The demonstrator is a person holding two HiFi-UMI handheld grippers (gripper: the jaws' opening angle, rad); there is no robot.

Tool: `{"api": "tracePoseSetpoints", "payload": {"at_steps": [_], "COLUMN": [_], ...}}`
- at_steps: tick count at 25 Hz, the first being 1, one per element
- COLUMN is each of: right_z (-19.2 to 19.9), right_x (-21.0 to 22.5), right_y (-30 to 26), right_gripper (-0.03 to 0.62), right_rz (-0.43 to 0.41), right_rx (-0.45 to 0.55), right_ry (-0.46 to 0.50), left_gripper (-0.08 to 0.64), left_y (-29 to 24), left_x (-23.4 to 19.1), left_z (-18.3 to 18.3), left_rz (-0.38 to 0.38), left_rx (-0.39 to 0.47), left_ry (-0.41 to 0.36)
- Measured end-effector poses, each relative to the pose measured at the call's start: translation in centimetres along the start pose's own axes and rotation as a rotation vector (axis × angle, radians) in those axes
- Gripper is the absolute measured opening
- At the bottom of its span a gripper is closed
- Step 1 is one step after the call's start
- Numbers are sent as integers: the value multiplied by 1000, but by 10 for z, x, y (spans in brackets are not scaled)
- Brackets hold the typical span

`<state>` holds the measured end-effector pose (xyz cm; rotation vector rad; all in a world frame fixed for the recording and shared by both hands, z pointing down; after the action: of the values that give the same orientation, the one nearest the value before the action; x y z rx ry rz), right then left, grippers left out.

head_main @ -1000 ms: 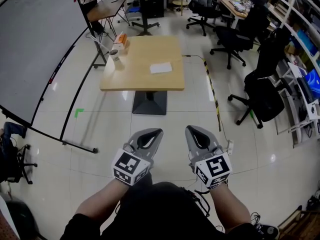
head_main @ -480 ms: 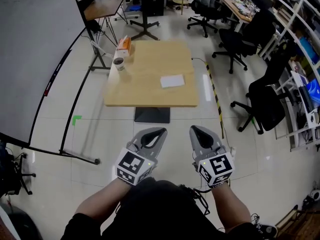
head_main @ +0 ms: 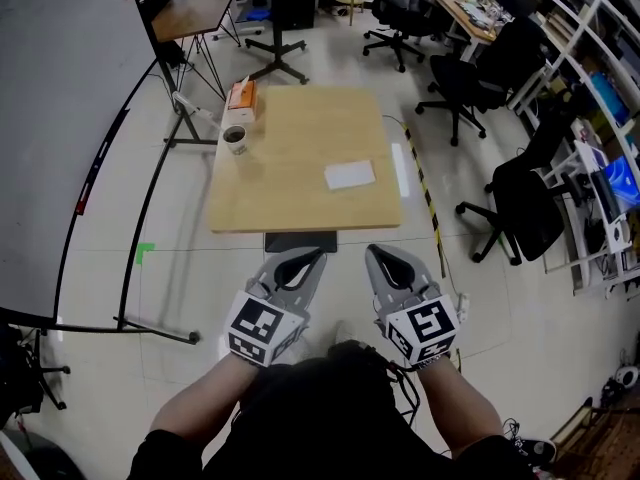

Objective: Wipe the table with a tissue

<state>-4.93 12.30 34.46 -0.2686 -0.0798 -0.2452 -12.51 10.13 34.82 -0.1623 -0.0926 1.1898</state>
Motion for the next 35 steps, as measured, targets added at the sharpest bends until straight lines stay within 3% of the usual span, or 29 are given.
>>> {"api": "tracePoseSetpoints", "payload": {"at_steps": [8,17,26,35], "right_z": [1,17,52,115], "right_x": [14,69,139,198], "right_y": [-42,-96,-163,-243], "right_gripper": [-9,13,99,198], "right_rz": [1,-22,-86,-90], "right_rx": [-11,-64,-217,-425], "right_ry": [-14,-81,-107,-99], "left_gripper": [14,15,15,15], "left_y": [-12,-68,-146,-207], "left_x": [-40,-80,-114,-154], "left_z": [12,25,50,86], "left_rz": [-14,-20,-34,-82], "left_rx": [-33,-95,-187,-265], "left_ry": [2,-14,37,91]}}
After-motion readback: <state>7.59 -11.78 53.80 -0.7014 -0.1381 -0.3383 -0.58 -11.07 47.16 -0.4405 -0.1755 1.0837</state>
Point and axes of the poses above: the fingertips, and each gripper's own axes: y backward along the fingers, x to its right, z out of its underside, the point moved 1 cm from there along y, backward along the fingers, and after that the axes turned 8 degrees about -y, right-handed, at the moved point
